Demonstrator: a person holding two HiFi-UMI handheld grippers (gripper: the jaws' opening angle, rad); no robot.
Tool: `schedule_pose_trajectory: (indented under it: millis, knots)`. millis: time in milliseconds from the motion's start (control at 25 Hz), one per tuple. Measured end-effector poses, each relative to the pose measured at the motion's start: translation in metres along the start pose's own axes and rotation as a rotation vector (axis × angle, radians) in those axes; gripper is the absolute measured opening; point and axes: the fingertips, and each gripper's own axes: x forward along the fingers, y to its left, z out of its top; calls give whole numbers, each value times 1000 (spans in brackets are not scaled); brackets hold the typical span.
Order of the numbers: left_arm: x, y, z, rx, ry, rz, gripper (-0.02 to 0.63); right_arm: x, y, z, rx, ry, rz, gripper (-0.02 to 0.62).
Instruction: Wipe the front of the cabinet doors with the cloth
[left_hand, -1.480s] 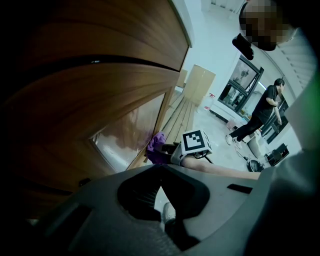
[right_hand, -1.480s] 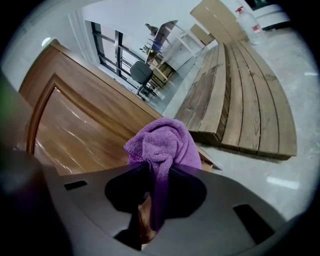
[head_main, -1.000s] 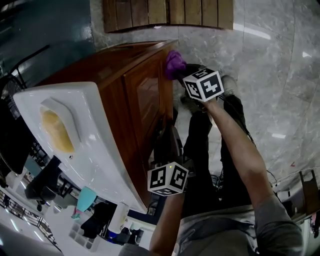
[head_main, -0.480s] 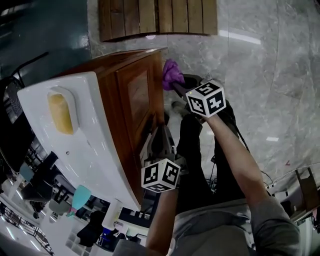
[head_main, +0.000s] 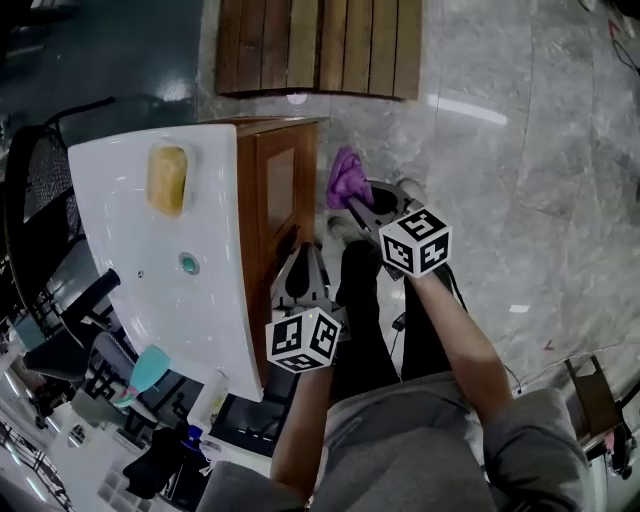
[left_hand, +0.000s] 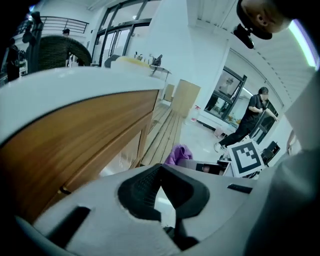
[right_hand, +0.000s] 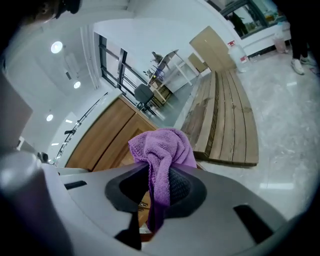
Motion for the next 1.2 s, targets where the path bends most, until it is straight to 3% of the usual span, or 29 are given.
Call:
schedule_pose_trajectory:
  millis: [600,960,1200]
  knots:
    - [-78,-55,119,98,-204,-108,6,-90,130,122,-272,-128,39,72]
    - [-132,-90,210,173,-395,-164,6,-146,206,200,-446,-253,44,72]
    - [-174,-106,255,226,-503,-208,8,-180,252,231,-519,-338,39,72]
